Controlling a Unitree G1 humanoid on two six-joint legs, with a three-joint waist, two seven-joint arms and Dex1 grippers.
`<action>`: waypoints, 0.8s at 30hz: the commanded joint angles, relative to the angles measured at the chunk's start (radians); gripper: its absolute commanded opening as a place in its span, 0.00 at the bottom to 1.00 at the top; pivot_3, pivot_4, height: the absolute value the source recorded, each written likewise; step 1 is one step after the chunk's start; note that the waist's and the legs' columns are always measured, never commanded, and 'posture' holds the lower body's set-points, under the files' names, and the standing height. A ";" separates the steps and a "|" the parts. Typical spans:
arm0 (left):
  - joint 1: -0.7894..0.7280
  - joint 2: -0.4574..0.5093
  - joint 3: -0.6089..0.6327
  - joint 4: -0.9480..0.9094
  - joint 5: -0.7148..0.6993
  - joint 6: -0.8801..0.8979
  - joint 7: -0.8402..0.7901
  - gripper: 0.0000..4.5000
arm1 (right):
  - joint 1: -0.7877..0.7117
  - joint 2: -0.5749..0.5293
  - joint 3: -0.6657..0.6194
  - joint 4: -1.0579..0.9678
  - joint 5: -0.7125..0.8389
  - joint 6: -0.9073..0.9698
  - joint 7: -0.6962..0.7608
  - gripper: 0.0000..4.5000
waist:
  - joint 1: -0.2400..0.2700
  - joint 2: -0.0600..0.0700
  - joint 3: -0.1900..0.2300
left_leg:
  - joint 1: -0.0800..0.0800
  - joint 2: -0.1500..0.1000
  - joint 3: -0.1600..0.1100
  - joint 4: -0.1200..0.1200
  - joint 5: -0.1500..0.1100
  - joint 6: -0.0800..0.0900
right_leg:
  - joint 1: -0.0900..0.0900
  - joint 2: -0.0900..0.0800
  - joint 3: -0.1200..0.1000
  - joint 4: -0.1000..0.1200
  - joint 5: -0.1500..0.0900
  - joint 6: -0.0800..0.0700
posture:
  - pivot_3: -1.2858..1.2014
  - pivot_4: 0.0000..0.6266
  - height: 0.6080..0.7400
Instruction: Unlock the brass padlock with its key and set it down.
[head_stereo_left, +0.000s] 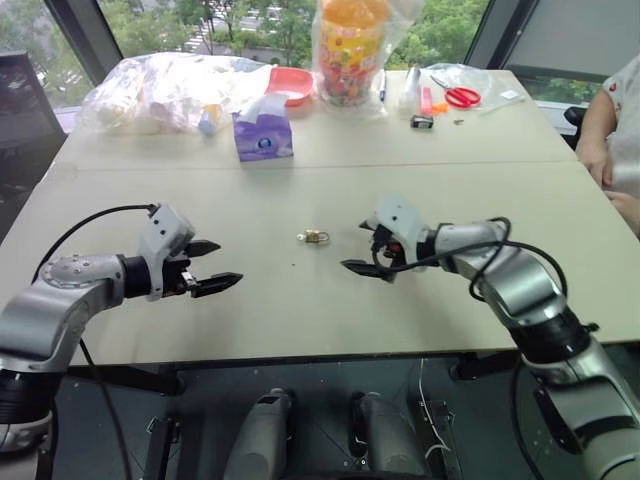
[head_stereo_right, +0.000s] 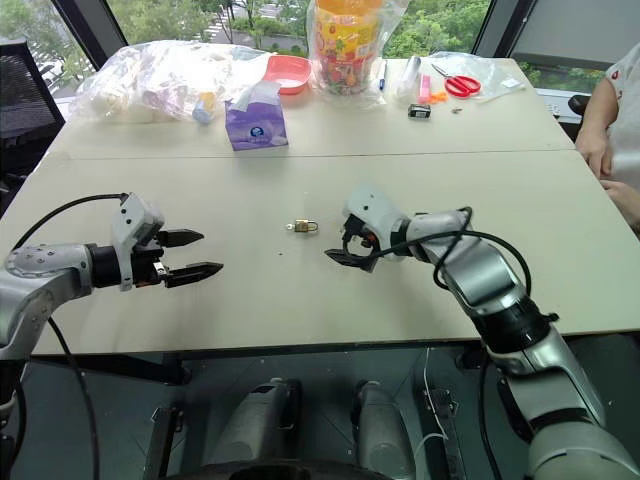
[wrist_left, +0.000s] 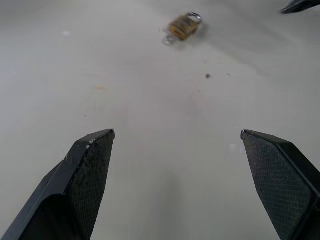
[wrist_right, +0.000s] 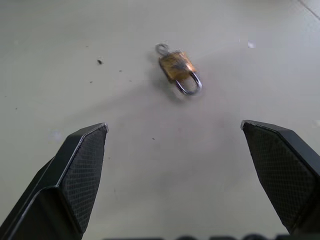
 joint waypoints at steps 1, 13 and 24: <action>-0.034 0.028 0.061 -0.035 -0.040 0.024 -0.018 0.94 | -0.075 0.039 0.022 0.129 -0.044 -0.107 0.061 1.00 | 0.003 0.000 0.000 | 0.000 0.000 0.000 0.000 0.000 0.000 | 0.000 0.000 0.000 0.000 0.000 0.000 | 0.52 0.24 1.00; 0.077 -0.024 0.163 -0.134 -0.105 0.089 0.081 0.94 | -0.309 0.287 0.023 0.760 -0.160 -0.409 0.154 1.00 | -0.022 0.000 0.000 | 0.004 0.000 0.001 0.001 0.002 -0.003 | -0.001 0.001 0.001 0.011 0.002 0.005 | 0.52 0.24 1.00; 0.091 -0.050 0.160 -0.166 -0.126 0.108 0.138 0.95 | -0.414 0.425 -0.031 1.101 -0.245 -0.588 0.110 0.60 | -0.028 0.000 0.000 | 0.006 0.001 0.000 0.000 0.004 -0.006 | -0.001 0.004 0.004 0.015 0.002 0.004 | 0.52 0.24 1.00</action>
